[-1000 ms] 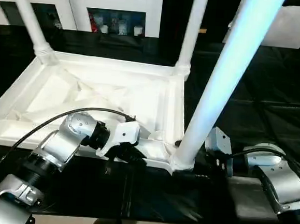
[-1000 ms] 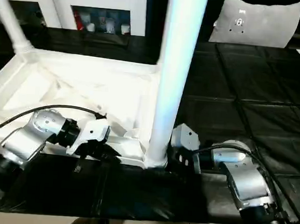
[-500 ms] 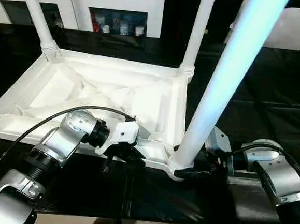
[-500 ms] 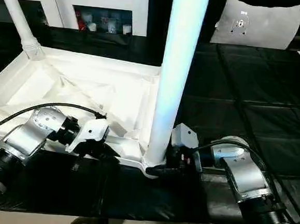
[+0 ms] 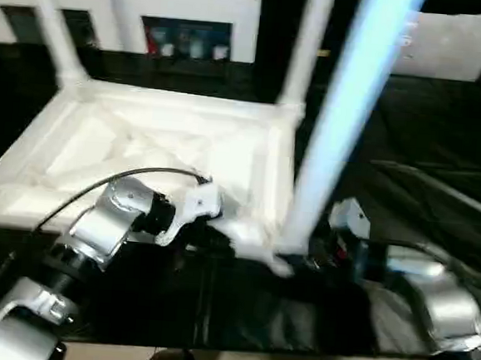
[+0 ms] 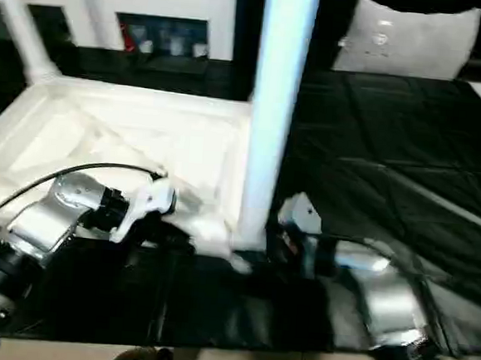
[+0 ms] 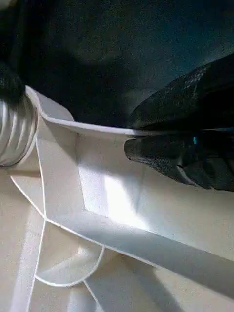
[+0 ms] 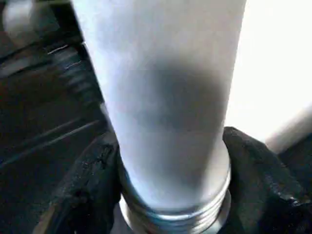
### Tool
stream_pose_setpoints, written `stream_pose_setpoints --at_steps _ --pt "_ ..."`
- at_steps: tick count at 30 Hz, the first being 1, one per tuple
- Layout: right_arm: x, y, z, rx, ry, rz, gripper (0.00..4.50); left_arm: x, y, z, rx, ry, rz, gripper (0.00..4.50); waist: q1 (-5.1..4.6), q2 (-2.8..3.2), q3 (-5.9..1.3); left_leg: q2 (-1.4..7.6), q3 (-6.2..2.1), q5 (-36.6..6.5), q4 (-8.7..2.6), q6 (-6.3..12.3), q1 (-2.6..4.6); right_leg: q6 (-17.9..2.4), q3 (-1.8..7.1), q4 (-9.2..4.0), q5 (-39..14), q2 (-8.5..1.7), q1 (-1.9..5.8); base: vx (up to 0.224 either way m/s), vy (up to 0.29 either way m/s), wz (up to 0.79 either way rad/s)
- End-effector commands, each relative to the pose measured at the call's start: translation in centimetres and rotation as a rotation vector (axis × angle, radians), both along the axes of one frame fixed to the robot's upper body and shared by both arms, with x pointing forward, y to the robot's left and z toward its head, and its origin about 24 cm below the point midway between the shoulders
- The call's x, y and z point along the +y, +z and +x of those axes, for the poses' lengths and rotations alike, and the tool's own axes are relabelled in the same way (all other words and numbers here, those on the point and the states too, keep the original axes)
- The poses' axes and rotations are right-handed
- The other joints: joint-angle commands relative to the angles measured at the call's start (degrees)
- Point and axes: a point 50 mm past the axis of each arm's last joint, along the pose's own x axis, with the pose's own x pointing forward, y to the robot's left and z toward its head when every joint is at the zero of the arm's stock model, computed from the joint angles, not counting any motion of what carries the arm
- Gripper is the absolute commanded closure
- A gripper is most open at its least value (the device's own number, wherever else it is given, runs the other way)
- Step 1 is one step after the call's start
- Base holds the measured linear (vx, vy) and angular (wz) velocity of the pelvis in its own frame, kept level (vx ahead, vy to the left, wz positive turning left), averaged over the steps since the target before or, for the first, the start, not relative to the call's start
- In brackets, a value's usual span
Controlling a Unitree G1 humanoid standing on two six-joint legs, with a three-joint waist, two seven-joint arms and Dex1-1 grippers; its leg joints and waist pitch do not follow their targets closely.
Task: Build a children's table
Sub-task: Rotate leg to tighten
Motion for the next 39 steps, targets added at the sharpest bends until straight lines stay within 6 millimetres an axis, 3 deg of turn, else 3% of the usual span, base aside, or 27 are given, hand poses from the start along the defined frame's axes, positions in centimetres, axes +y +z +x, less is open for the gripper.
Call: stream_pose_setpoints --at_steps 1,4,6,7,9,11,12,14,16,18,20,21,23,24,26,27,29,32,34,37,39 --pt "6.2 -0.4 -1.3 0.07 0.103 0.098 1.76 -4.2 0.0 0.0 -0.029 0.12 -0.098 4.5 -0.32 -0.31 -1.79 4.53 -3.16 -23.36 -5.71 -2.23 1.24 -9.01 2.87 -5.96 -29.28 -5.24 0.54 0.0 0.0 0.0" --pt "7.9 -0.9 -0.7 0.11 -0.027 0.087 1.77 -6.2 0.0 0.2 -0.035 0.225 -0.116 4.5 -1.22 -0.42 -1.72 4.19 -3.24 -25.31 -5.6 -2.85 1.8 -7.67 3.02 -6.57 -31.44 -5.22 -0.04 0.0 0.0 0.0" --pt "8.4 -1.2 0.0 0.115 -0.124 0.066 1.77 -7.0 0.1 0.4 -0.049 0.276 -0.118 4.5 -1.64 -0.32 -1.87 4.1 -3.13 -23.5 -5.95 -2.15 1.4 -7.02 2.95 -6.75 -28.8 -4.95 0.24 0.0 0.0 0.0" --pt "8.4 -1.2 0.0 0.116 -0.13 0.066 1.77 -7.0 0.1 0.4 -0.05 0.278 -0.118 4.5 -1.6 -0.26 -1.94 4.09 -3.11 -23.33 -5.96 -2.01 1.51 -6.95 2.94 -6.86 -28.25 -4.95 0.2 0.0 0.0 0.0" --pt "9.2 -1.6 1.3 0.141 -0.315 0.019 1.77 -8.3 0.5 0.8 -0.088 0.374 -0.126 4.5 -1.85 -0.17 -1.89 4.13 -2.94 -22.86 -6.02 -1.78 1.68 -7.39 3.01 -6.94 -26.23 -4.86 -0.02 0.0 0.0 0.0" --pt "9.4 -1.6 1.5 0.146 -0.347 0.018 1.77 -8.6 0.6 0.8 -0.097 0.384 -0.126 4.5 -1.99 -0.25 -2.18 4.08 -2.84 -22.19 -6.1 -1.75 1.74 -7.53 2.88 -6.89 -24.69 -4.75 0.26 0.0 0.0 0.0" --pt "9.5 -1.3 1.7 0.138 -0.369 0.045 1.21 -9.0 0.9 0.6 -0.107 0.37 -0.124 4.5 -1.96 -0.19 -2.26 4.15 -2.76 -21.1 -6.14 -1.21 1.63 -7.46 2.93 -6.91 -22.68 -4.71 0.42 0.0 0.0 0.0" --pt "9.3 -0.9 1.7 0.115 -0.374 0.066 1.05 -9.0 1.0 0.4 -0.105 0.346 -0.12 4.5 -1.76 -0.12 -2.34 4.16 -2.46 -20.32 -6.04 -0.46 1.7 -7.45 3.12 -6.89 -20.63 -4.67 0.29 0.0 0.0 0.0" --pt "8.7 -0.7 1.7 0.089 -0.37 0.069 0.88 -8.7 0.9 0.2 -0.102 0.314 -0.116 4.5 -1.73 0.02 -2.69 4.19 -2.38 -17.35 -5.97 0.46 1.19 -8.05 3.03 -6.35 -15.74 -4.55 0.85 0.0 0.0 0.0" --pt "8.2 -0.7 1.7 0.073 -0.37 0.064 0.62 -8.4 0.8 0.1 -0.099 0.299 -0.113 4.5 -1.68 0.02 -2.89 4.23 -2.17 -16.11 -5.79 1.16 1.31 -8.81 2.98 -6.12 -12.75 -4.41 0.83 0.0 0.0 0.0" --pt "7.3 -0.6 1.8 0.044 -0.377 0.053 0.55 -7.9 0.7 -0.1 -0.096 0.282 -0.105 4.5 -1.69 0.01 -2.95 4.19 -2.05 -15.46 -5.66 1.84 1.17 -9.59 2.94 -6.07 -12.08 -4.45 0.92 0.0 0.0 0.0" --pt "5.8 -0.2 1.8 0.007 -0.365 0.052 0.4 -7.0 0.4 -0.4 -0.091 0.253 -0.093 4.5 -1.42 0.0 -3.3 4.21 -2.06 -13.54 -5.32 2.77 1.04 -9.78 2.86 -5.92 -10.45 -4.68 1.35 0.0 0.0 0.0" --pt "5.4 -0.1 1.8 -0.002 -0.356 0.055 0.16 -6.8 0.4 -0.4 -0.089 0.246 -0.09 4.5 -1.53 -0.04 -3.34 4.22 -1.95 -12.41 -5.19 3.28 0.86 -10.04 2.87 -5.69 -8.64 -4.58 1.45 0.026 -0.014 0.0" --pt "3.2 0.7 1.5 -0.066 -0.267 0.041 0.1 -5.3 0.0 -0.8 -0.089 0.175 -0.067 4.5 -1.4 -0.1 -3.68 4.07 -1.81 -9.37 -4.66 4.92 0.8 -11.42 2.68 -5.22 -3.61 -4.52 1.78 0.051 -0.029 0.0" --pt "2.0 1.0 1.3 -0.085 -0.21 0.028 0.04 -4.5 -0.2 -0.9 -0.08 0.141 -0.053 4.5 -1.31 -0.05 -3.99 3.95 -1.61 -4.22 -4.0 7.8 0.39 -13.36 2.5 -4.15 4.68 -4.42 2.09 0.0 0.0 0.0" --pt "2.0 1.0 1.3 -0.085 -0.21 0.028 0.04 -4.5 -0.2 -0.9 -0.08 0.141 -0.053 4.5 -1.35 -0.15 -4.13 3.84 -1.58 -3.31 -3.77 8.42 0.33 -13.78 2.42 -3.93 6.45 -4.35 2.22 0.0 0.0 0.0" --pt "0.0 1.5 1.3 -0.111 -0.129 -0.029 0.04 -3.3 -0.3 -1.3 -0.077 0.024 -0.039 4.5 -1.14 -0.16 -4.45 3.73 -1.42 -0.38 -3.06 10.64 0.24 -15.11 2.32 -3.25 12.18 -4.16 2.12 0.0 0.0 0.0" --pt "-0.7 1.7 1.3 -0.123 -0.063 -0.058 0.04 -2.6 -0.4 -1.4 -0.075 -0.031 -0.021 4.5 -0.77 0.07 -4.17 3.88 -1.36 -2.51 -2.94 10.93 0.22 -15.55 2.2 -3.39 9.06 -4.2 1.84 0.0 0.0 0.0" --pt "-1.3 2.1 1.1 -0.13 0.029 -0.084 0.04 -2.0 -0.4 -1.4 -0.077 -0.1 -0.007 4.5 -0.38 0.26 -3.93 4.46 -1.33 -6.33 -3.25 9.06 0.76 -15.34 2.11 -3.84 1.72 -4.03 1.54 0.0 0.0 0.0" --pt "-1.9 2.6 0.7 -0.121 0.208 -0.113 0.04 -1.2 -0.1 -1.6 -0.041 -0.21 -0.012 4.5 -0.05 0.32 -3.65 4.68 -1.29 -9.76 -3.65 6.61 0.93 -15.13 2.08 -4.06 -3.69 -3.95 1.37 0.0 0.0 0.0" --pt "-2.2 2.7 0.5 -0.111 0.303 -0.139 0.04 -0.7 0.0 -1.6 -0.026 -0.272 0.004 4.5 0.25 0.11 -3.66 4.71 -1.16 -10.4 -3.63 6.01 1.07 -14.93 2.16 -4.15 -5.03 -4.05 1.29 0.0 0.0 0.0"
